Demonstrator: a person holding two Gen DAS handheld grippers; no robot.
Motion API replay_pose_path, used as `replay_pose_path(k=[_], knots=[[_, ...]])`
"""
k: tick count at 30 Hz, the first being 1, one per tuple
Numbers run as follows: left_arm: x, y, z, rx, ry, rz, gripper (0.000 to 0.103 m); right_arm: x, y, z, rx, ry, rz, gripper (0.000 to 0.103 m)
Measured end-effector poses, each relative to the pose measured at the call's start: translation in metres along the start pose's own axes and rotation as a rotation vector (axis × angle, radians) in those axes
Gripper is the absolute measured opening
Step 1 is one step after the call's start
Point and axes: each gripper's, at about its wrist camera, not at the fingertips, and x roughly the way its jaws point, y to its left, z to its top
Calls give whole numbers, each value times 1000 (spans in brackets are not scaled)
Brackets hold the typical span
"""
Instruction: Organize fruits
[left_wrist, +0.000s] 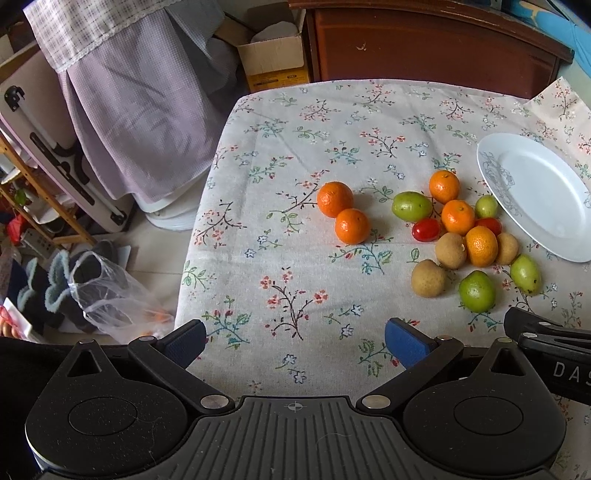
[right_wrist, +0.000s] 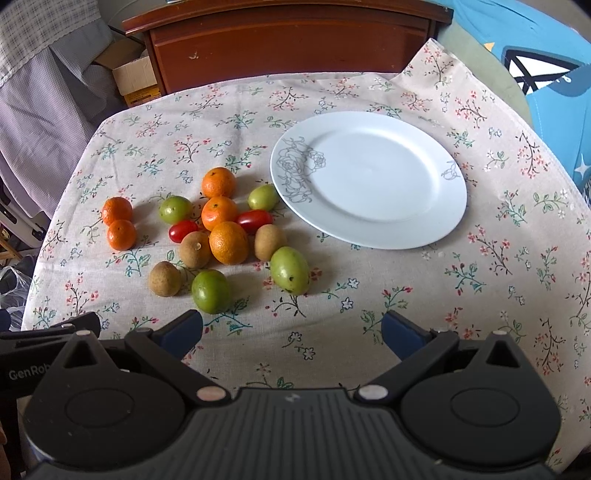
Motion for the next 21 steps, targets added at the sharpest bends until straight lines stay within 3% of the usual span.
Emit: replay_pose_path(k=[21], knots=[[-1, 2, -2, -7, 1, 4, 103, 0, 2, -2, -4, -5, -1, 102]])
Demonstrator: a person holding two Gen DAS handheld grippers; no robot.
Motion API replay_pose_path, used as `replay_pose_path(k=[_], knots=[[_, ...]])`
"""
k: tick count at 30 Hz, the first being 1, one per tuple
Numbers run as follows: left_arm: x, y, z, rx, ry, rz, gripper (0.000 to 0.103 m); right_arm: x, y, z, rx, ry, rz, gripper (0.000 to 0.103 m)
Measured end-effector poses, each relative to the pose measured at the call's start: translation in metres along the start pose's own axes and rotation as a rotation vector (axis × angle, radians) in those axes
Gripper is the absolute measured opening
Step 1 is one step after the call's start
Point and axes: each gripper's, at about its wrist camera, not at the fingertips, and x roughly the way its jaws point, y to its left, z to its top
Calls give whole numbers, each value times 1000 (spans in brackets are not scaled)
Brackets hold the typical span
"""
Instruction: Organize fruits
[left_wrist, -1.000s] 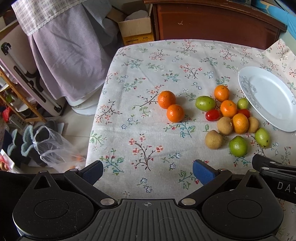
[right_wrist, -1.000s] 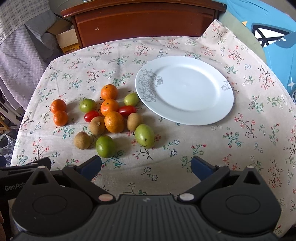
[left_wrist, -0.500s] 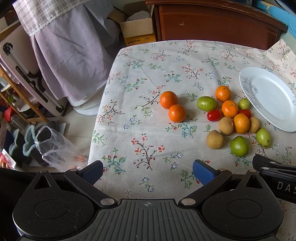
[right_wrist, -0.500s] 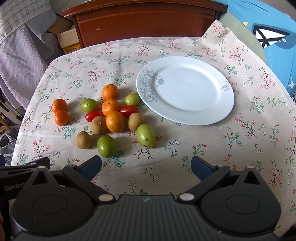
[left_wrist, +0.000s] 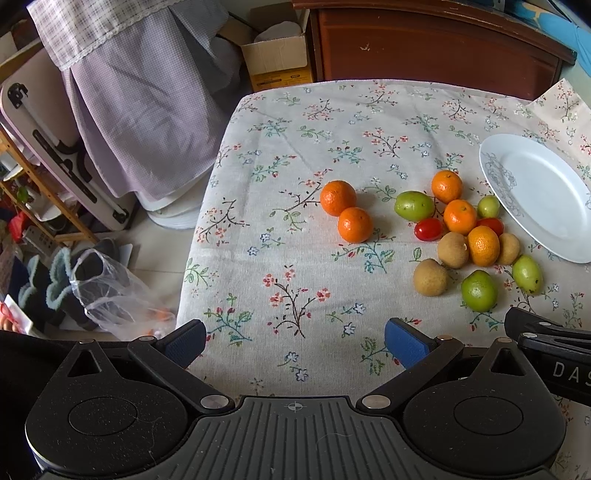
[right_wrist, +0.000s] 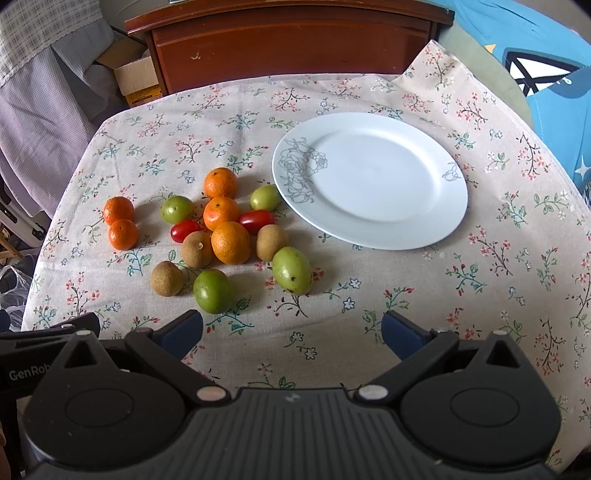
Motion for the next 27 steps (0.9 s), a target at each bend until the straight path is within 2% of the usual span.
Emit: replay_pose_path(k=[5, 8, 13, 17, 23, 27], knots=[[0, 0, -2, 4, -1, -6, 103, 0, 0, 0, -11, 0, -5, 102], [1, -3, -4, 28, -6, -33, 103, -2, -5, -1, -12, -3, 32, 102], [3, -4, -9, 64, -20, -63, 103, -12, -33, 1, 48, -39, 93, 102], [3, 1, -11, 62, -40, -109, 103, -23, -60, 6, 110, -82, 84, 102], [8, -1, -9, 57, -48, -155, 103, -20, -80, 3, 168, -79, 81, 102], [8, -5, -4, 67, -78, -187, 102, -13, -81, -1, 187, -70, 119, 87]])
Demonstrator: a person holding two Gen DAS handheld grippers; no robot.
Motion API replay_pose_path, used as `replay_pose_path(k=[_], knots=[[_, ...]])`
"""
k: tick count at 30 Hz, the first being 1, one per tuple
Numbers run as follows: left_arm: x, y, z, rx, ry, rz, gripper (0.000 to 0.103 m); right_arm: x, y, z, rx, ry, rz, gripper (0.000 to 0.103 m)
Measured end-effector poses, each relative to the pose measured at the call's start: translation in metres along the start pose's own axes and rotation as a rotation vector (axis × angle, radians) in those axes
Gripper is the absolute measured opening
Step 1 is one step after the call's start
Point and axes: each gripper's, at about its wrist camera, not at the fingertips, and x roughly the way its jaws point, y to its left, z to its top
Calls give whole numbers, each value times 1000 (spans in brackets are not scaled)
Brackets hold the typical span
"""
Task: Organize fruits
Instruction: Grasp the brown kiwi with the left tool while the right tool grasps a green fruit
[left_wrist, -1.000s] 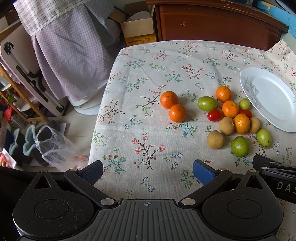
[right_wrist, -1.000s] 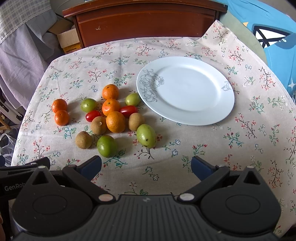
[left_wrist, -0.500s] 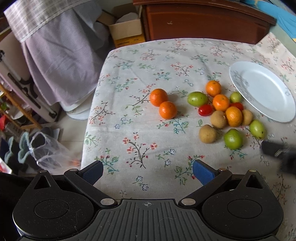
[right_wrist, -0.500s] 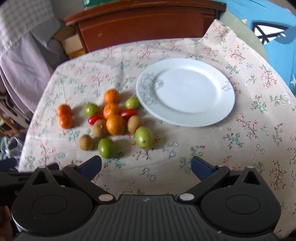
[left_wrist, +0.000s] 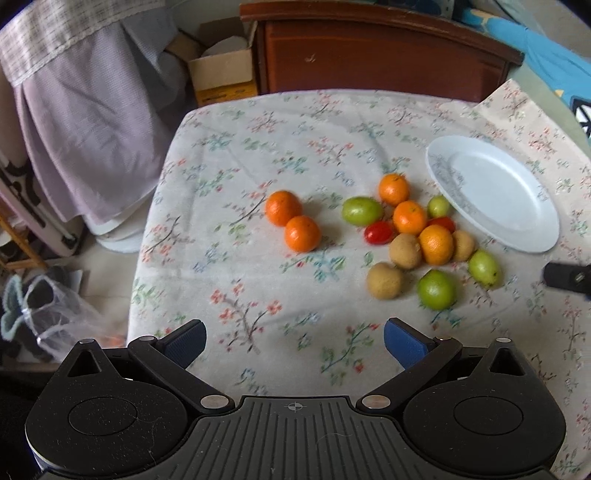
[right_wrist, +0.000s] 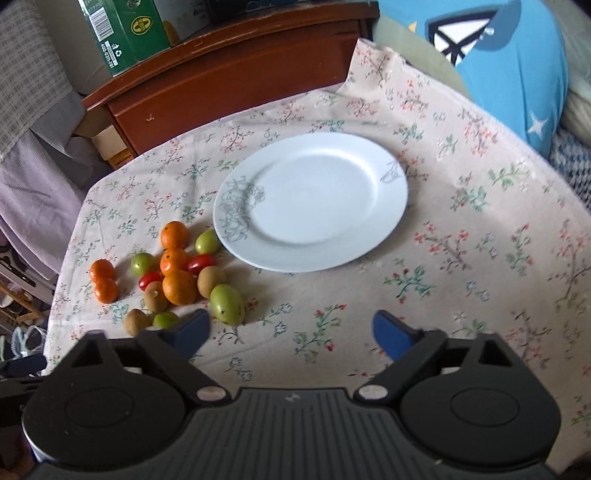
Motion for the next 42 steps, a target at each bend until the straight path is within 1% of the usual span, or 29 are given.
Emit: replay_pose_path(k=[2, 5, 6, 8, 10, 12, 15, 17, 18, 21, 23, 25, 28, 32, 34, 36, 39, 41, 42], knots=[[2, -3, 2, 5, -16, -18, 101, 4, 1, -3, 7, 2, 24, 84], [10, -9, 4, 27, -19, -31, 101, 7, 6, -5, -8, -15, 42, 75], [12, -10, 4, 29, -20, -38, 98, 7, 8, -5, -17, -25, 52, 72], [15, -12, 5, 28, -27, -60, 97, 8, 12, -5, -32, -46, 71, 69], [16, -14, 5, 38, -55, -80, 95, 9, 16, -5, -42, -62, 85, 63], [18, -17, 5, 66, -77, -79, 92, 12, 18, -5, -48, -62, 96, 60], [21, -20, 4, 83, -92, -102, 91, 19, 19, -5, -51, -51, 103, 53], [24, -22, 4, 86, -101, -124, 85, 23, 20, -6, -46, -41, 111, 49], [26, -23, 4, 89, -104, -130, 79, 26, 20, -6, -44, -33, 115, 46], [32, -23, 4, 83, -102, -138, 69, 30, 21, -7, -42, -25, 121, 45], [34, -21, 4, 68, -102, -158, 66, 32, 21, -7, -41, -27, 124, 45], [36, -23, 3, 71, -106, -169, 58, 34, 22, -7, -39, -25, 127, 45], [39, -25, 2, 78, -116, -181, 52, 39, 24, -8, -40, -18, 129, 45], [40, -25, 2, 74, -130, -187, 49, 44, 27, -11, -48, -10, 122, 44], [40, -24, 2, 65, -134, -198, 42, 46, 27, -11, -46, -8, 122, 40], [39, -24, 2, 65, -136, -211, 39, 48, 26, -12, -39, -7, 123, 38], [38, -26, 1, 75, -142, -207, 37, 49, 25, -11, -32, -16, 121, 37], [37, -25, 1, 73, -149, -212, 32, 49, 25, -11, -26, -20, 123, 35], [37, -25, 1, 75, -153, -216, 28, 49, 25, -11, -25, -22, 126, 31]])
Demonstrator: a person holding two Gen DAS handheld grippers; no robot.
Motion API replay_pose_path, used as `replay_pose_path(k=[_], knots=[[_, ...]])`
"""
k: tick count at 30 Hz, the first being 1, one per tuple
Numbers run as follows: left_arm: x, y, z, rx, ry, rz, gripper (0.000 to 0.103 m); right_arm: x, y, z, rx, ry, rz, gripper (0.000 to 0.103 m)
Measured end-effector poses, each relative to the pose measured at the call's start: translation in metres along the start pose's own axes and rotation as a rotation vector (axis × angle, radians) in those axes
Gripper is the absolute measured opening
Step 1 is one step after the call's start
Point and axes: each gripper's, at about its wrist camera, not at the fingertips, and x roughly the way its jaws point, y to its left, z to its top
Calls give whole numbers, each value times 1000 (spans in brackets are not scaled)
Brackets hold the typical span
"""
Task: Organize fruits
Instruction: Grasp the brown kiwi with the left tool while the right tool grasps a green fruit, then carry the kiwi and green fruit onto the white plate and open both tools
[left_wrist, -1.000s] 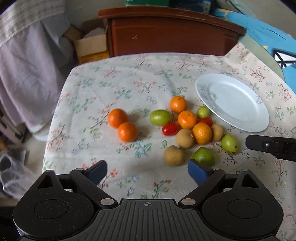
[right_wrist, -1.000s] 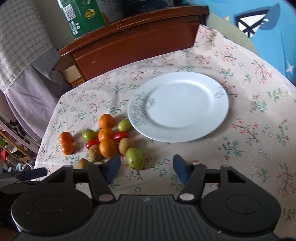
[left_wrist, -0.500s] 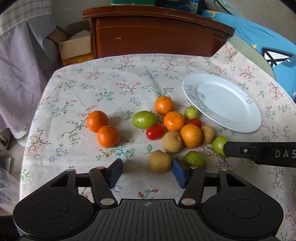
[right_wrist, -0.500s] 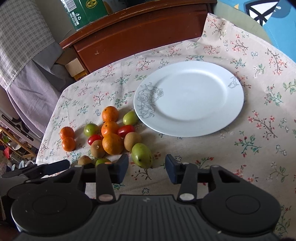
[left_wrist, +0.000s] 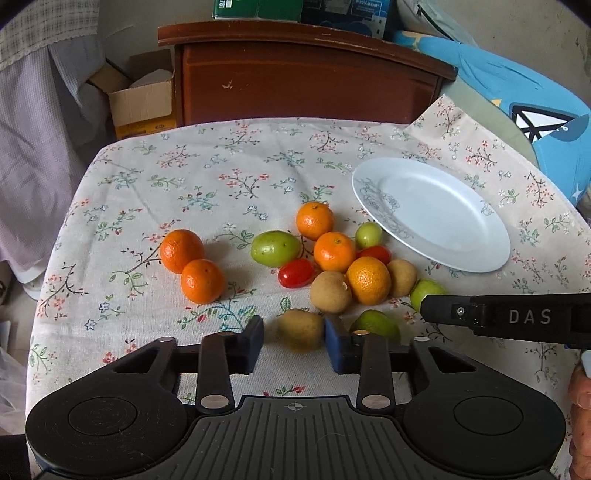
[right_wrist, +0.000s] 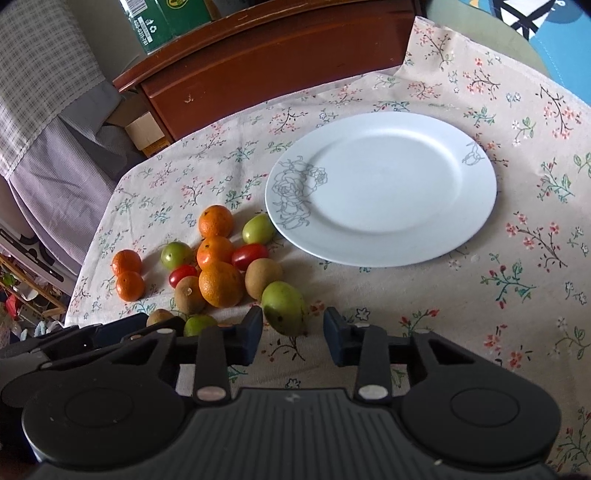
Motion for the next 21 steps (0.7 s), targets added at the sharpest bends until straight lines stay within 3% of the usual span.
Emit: replay_pose_path(k=[2, 21], knots=[[0, -1, 0, 10, -2, -2, 25, 0, 0, 0, -1, -5, 17, 26], [-2, -5, -2, 22, -9, 31, 25, -1, 8, -4, -37, -25, 13, 25]])
